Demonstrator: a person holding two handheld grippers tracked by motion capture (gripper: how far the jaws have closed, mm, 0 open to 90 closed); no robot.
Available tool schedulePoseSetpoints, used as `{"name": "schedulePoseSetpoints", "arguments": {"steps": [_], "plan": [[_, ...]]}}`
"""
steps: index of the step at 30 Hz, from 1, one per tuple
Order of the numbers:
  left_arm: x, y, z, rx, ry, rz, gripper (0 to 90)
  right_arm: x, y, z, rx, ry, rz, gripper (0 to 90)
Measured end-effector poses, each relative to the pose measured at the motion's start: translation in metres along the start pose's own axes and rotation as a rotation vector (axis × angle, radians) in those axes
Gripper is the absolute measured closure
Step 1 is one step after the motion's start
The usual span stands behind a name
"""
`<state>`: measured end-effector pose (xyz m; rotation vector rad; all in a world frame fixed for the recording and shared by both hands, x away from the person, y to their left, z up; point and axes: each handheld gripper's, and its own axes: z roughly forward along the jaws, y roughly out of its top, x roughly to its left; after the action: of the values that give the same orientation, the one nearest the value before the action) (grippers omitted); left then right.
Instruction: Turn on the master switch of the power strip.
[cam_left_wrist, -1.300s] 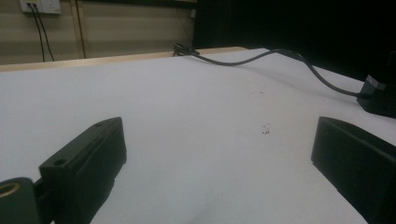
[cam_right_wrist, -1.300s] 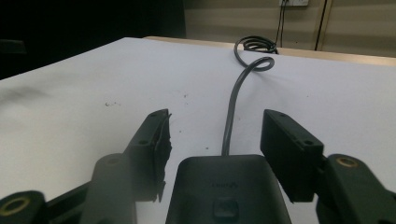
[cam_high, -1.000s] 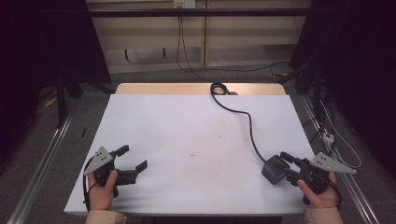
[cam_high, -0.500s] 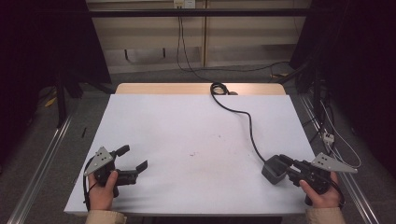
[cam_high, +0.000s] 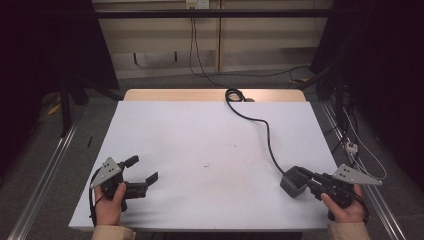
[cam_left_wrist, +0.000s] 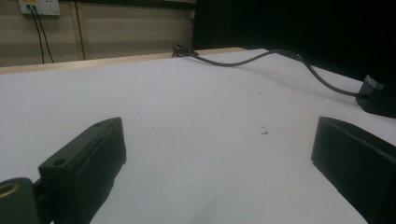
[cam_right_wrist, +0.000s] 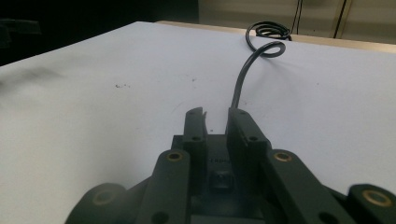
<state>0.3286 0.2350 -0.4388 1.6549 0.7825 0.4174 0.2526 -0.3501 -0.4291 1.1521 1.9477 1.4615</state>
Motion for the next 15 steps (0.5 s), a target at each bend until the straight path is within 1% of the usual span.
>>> {"name": "schedulePoseSetpoints", "arguments": {"steps": [8,15], "plan": [[0.0,0.0,0.0,0.0,0.0,0.001,2.9,-0.0016,-0.0017,-0.0017,0.004,0.001,0.004,85.8],[0.0,0.0,0.0002,0.0,0.0,0.0,2.9,-0.0024,-0.0025,-0.002,0.009,0.002,-0.004,88.2]]}}
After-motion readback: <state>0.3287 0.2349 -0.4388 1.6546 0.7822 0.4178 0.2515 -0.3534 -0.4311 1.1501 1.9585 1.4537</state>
